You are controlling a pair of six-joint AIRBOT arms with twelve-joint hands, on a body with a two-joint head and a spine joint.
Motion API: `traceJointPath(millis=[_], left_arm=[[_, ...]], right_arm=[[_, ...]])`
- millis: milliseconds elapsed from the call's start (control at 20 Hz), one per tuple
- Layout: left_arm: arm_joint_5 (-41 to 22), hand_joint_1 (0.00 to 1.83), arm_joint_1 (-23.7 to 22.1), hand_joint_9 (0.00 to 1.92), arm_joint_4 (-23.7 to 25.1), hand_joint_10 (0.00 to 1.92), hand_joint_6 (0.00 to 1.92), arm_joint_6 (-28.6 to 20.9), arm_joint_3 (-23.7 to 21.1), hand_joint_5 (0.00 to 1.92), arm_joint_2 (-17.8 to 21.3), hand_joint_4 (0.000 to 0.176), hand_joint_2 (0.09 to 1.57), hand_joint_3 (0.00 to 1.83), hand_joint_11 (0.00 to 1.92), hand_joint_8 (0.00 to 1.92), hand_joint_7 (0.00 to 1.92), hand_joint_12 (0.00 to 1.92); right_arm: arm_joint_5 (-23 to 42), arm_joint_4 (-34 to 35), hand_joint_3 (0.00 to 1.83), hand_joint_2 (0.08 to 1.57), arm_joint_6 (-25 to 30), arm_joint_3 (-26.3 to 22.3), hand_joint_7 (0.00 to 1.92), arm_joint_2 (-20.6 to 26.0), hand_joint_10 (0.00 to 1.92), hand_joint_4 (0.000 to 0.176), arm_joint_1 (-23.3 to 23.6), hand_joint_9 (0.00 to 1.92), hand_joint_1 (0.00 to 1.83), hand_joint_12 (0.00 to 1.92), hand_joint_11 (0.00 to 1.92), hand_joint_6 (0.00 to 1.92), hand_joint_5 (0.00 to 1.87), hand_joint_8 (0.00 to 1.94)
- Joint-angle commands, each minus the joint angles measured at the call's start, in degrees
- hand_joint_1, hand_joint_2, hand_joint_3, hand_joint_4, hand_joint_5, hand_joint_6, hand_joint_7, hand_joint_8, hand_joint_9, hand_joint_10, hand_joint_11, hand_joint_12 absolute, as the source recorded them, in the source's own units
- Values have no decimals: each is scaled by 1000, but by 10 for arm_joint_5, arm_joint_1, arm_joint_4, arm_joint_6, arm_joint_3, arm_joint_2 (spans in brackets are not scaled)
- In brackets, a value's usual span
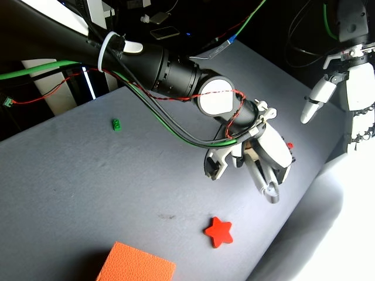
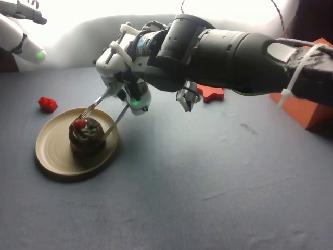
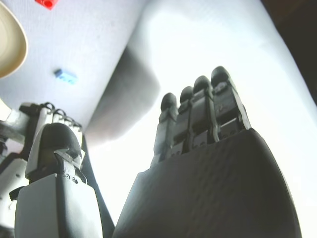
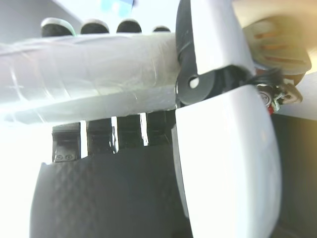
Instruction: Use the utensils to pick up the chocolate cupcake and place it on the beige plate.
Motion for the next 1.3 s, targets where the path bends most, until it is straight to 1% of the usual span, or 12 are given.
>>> traceJointPath(millis=[0,150,300,350,450,550,750,850,950,1050,1150,1250], left_arm=[[-47,524,-4,42,-6,1,5,0,5,132,4,0,1046,0,1,6,44,70],[-48,526,-4,70,-6,3,2,0,5,156,3,0,1037,0,0,2,79,136],[-48,531,-3,43,-6,0,4,0,5,127,3,0,1044,1,0,0,53,86],[-48,537,-3,60,-6,2,3,0,5,148,3,0,1035,0,0,1,67,121],[-48,520,-3,54,-6,0,0,0,5,142,3,0,1037,1,0,0,62,114],[-48,519,-3,34,-6,0,0,0,5,126,3,0,1041,1,0,0,37,58],[-48,520,-3,39,-6,6,6,0,5,135,3,0,1037,0,12,8,50,62],[-49,525,-2,43,-6,6,5,0,5,128,3,0,1041,0,6,3,44,72],[-49,522,-2,46,-6,3,2,0,5,131,3,0,1036,0,0,2,50,93],[-49,500,-2,24,-6,0,0,0,5,109,3,0,1049,2,0,0,31,64],[-49,504,-2,24,-6,1,2,0,5,114,3,0,1047,1,0,1,31,65],[-49,520,-2,52,-6,2,1,0,5,141,3,0,1039,0,0,0,63,113]], right_arm=[[58,-14,2,1187,1,7,789,2,1445,0,2,790,1353,1532,703,1207,815,1236],[59,-14,0,1192,0,10,779,2,1438,0,1,794,1350,1535,722,1260,800,1223],[58,-14,0,1191,0,10,784,2,1429,0,2,804,1351,1537,729,1274,794,1217],[57,-14,1,1194,2,10,778,1,1436,0,3,806,1351,1525,741,1283,779,1232],[54,-13,0,1183,5,10,798,0,1434,0,4,805,1341,1535,738,1198,849,1197],[52,-13,1,1190,6,10,784,-2,1485,0,5,766,1338,1605,692,1158,858,1256],[50,-13,3,1197,7,10,770,-6,1458,0,10,770,1332,1600,699,1229,820,1275],[49,-13,0,1198,7,10,768,-6,1510,0,11,745,1334,1682,647,1128,857,1298],[49,-13,0,1193,7,10,777,-6,1510,0,11,753,1338,1643,630,1083,866,1299],[50,-13,2,1215,7,10,705,-6,1537,0,10,762,1329,1594,665,1147,808,1370],[50,-13,2,1217,7,10,709,-6,1549,0,10,761,1328,1593,666,1149,797,1367],[50,-13,0,1208,6,10,777,-6,1548,0,11,753,1330,1627,626,1153,794,1278]])
